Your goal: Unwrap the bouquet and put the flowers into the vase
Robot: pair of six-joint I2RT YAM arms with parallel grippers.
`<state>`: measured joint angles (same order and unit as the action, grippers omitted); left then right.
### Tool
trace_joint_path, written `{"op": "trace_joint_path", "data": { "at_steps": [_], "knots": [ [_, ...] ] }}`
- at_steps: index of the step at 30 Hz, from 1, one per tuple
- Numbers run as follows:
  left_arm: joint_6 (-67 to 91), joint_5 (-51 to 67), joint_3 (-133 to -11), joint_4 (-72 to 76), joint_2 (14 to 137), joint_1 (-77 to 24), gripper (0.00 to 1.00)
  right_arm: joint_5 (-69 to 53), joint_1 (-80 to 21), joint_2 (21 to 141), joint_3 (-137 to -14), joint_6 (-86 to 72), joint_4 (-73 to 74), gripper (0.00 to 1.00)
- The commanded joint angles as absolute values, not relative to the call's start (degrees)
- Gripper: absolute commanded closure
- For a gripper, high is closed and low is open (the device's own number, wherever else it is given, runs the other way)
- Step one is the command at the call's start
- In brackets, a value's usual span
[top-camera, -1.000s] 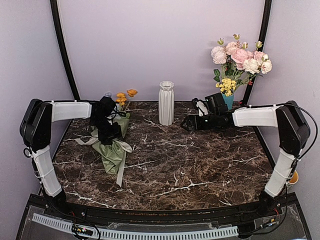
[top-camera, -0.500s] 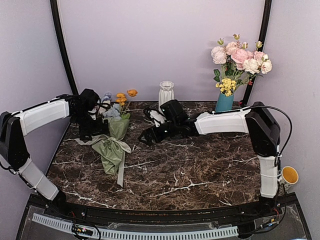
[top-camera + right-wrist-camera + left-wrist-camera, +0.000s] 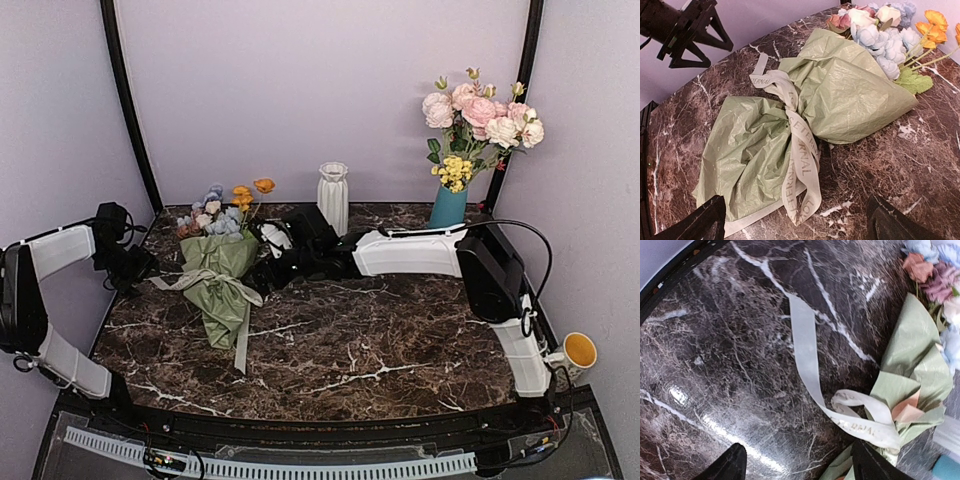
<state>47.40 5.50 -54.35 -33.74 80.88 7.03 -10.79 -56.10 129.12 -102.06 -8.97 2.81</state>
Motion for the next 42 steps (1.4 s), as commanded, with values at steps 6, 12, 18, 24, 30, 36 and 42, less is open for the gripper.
{"op": "trace_joint_path", "data": {
  "at_steps": [6, 12, 18, 24, 30, 36, 42],
  "knots": [
    [67.22, 13.95, -44.57, -15.62, 81.3, 11.33, 0.34, -11.85, -57.28, 131.35, -103.98, -1.73, 1.0, 0.04],
    [71.54, 18.68, -43.14, -8.37, 87.73, 11.34, 0.4, -17.71, -54.17, 130.59, -100.89, -3.02, -1.41, 0.1],
    [72.63, 21.88, -43.63, -3.6, 93.72, 11.34, 0.6, -17.82, -51.51, 129.94, -101.87, 2.43, 0.95, 0.11],
    [69.63, 23.08, -45.94, -6.52, 94.55, 11.11, 1.0, -17.31, -53.7, 130.4, -102.74, 3.62, 2.53, 0.1],
    [69.34, 25.69, -44.73, -7.59, 91.47, 5.9, 1.0, -15.28, -58.6, 131.2, -101.27, 6.69, 1.75, 0.05],
    [68.04, 29.0, -44.97, -9.29, 89.9, 0.79, 1.0, -15.86, -60.02, 132.36, -102.1, 8.79, 1.47, 0.05],
    [64.2, 32.11, -47.29, -11.42, 89.29, -1.73, 1.0, -15.9, -61.55, 133.82, -102.98, 9.68, 1.21, 0.05]
  ]
}}
